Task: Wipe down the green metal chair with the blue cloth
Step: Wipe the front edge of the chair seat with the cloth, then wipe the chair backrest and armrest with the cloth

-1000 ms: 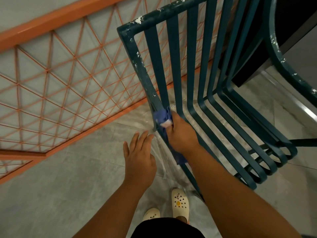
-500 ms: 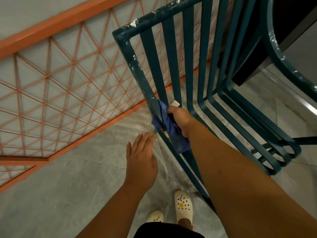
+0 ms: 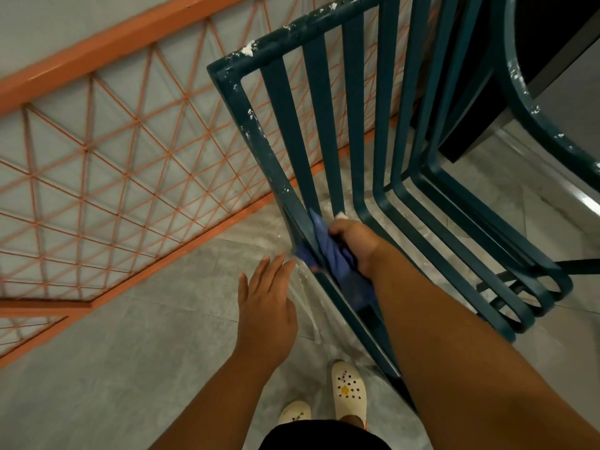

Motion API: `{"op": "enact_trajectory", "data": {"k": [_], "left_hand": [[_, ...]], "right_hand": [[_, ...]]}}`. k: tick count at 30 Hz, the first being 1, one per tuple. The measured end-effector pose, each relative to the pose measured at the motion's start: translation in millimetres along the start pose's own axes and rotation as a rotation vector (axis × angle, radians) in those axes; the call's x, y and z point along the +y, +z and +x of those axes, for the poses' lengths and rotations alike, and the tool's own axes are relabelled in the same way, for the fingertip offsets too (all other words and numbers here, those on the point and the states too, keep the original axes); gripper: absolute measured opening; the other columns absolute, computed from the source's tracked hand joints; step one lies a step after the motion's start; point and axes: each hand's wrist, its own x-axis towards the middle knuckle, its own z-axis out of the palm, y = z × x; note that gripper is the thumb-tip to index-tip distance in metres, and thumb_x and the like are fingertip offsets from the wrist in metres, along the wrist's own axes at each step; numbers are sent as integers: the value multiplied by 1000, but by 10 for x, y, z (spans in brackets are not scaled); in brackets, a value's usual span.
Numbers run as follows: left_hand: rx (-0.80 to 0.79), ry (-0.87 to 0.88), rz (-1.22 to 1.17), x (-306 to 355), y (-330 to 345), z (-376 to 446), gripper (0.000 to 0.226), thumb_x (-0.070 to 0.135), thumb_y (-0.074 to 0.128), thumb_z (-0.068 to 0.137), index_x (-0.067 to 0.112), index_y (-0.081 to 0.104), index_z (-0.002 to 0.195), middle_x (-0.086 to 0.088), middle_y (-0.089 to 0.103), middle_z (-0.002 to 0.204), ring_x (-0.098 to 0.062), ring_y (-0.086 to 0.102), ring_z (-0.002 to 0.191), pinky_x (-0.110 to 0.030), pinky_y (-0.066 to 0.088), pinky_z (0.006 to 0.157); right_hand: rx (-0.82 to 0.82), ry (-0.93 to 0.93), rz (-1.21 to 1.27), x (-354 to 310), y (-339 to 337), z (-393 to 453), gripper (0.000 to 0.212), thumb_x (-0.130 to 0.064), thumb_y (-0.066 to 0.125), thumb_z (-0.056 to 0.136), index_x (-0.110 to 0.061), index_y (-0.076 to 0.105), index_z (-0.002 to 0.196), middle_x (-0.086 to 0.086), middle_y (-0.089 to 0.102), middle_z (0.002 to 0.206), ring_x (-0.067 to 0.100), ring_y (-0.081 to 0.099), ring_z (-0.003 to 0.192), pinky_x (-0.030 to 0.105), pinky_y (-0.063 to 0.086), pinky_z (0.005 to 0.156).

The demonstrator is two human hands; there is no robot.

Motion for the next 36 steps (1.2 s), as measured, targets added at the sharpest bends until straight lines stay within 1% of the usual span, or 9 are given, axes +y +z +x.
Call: {"op": "enact_trajectory", "data": {"k": [3, 11, 15, 18, 22, 27, 32, 34, 36], "left_hand": [[-1, -3, -15, 37, 9, -11, 63, -2, 49, 87, 17, 35, 146, -1, 34, 152, -18, 19, 145, -49, 10, 118], [-14, 85, 132, 190, 3, 140, 61, 23, 40, 92, 31, 19, 149, -5, 20, 158, -29, 15, 146, -54, 16, 112], [-88, 93, 270, 204, 10, 217, 66, 24, 44, 96, 35, 10, 151, 0, -7, 160, -26, -8, 147, -55, 8, 115], [-156, 54, 318, 266, -43, 227, 71, 24, 38, 99, 39, -12, 146, 4, -28, 155, -22, -26, 142, -51, -2, 118], [-197, 27, 304, 304, -75, 254, 71, 22, 36, 101, 40, -18, 144, 7, -34, 152, -19, -28, 142, -48, -1, 119], [-42, 6, -338, 288, -107, 216, 43, 31, 37, 101, 32, 34, 144, 16, 15, 157, 0, 17, 141, -17, 19, 113], [-174, -209, -1199, 416, -233, 268, 60, 64, 37, 89, 26, 47, 134, 2, 58, 131, -12, 55, 121, -38, 46, 101], [-239, -213, -1280, 418, -274, 347, 68, 69, 41, 84, 28, 46, 138, 4, 58, 134, -12, 52, 125, -36, 42, 102], [-250, -271, -1245, 390, -328, 437, 60, 61, 53, 85, 29, 48, 136, 7, 61, 129, -11, 56, 121, -36, 44, 101]], "right_hand": [[-44, -60, 65, -199, 154, 38, 39, -24, 44, 86, 2, 65, 105, 25, 68, 101, 33, 64, 87, 46, 50, 90], [-43, 167, -80, 572, -324, -249, 37, -28, 53, 78, 3, 64, 96, 26, 68, 90, 36, 65, 83, 44, 57, 78], [23, 159, -125, 1111, -659, -476, 56, -43, 67, 72, -5, 64, 112, 25, 66, 107, 37, 62, 102, 51, 46, 98], [77, -61, -187, 1161, -569, -628, 19, -33, 53, 94, -22, 65, 103, 10, 69, 99, 24, 64, 98, 35, 51, 87], [211, -543, -540, 957, -239, -709, 19, -29, 40, 100, -33, 56, 109, -6, 65, 95, 11, 62, 88, 30, 52, 78], [322, -811, -302, 669, 108, -663, 35, -23, 36, 102, -36, 43, 134, -19, 59, 109, -3, 58, 100, 23, 49, 88], [138, -815, -313, 419, 575, -663, 55, -42, 30, 98, -44, 6, 147, -12, 15, 158, 3, 10, 145, 34, 17, 119], [53, -765, -397, 430, 597, -622, 62, -50, 27, 94, -41, -1, 148, -16, -4, 159, -2, -10, 143, 39, 3, 121], [11, -790, -233, 429, 515, -602, 59, -40, 29, 95, -40, 7, 149, -18, 7, 158, -5, 3, 143, 36, 9, 120]]}}
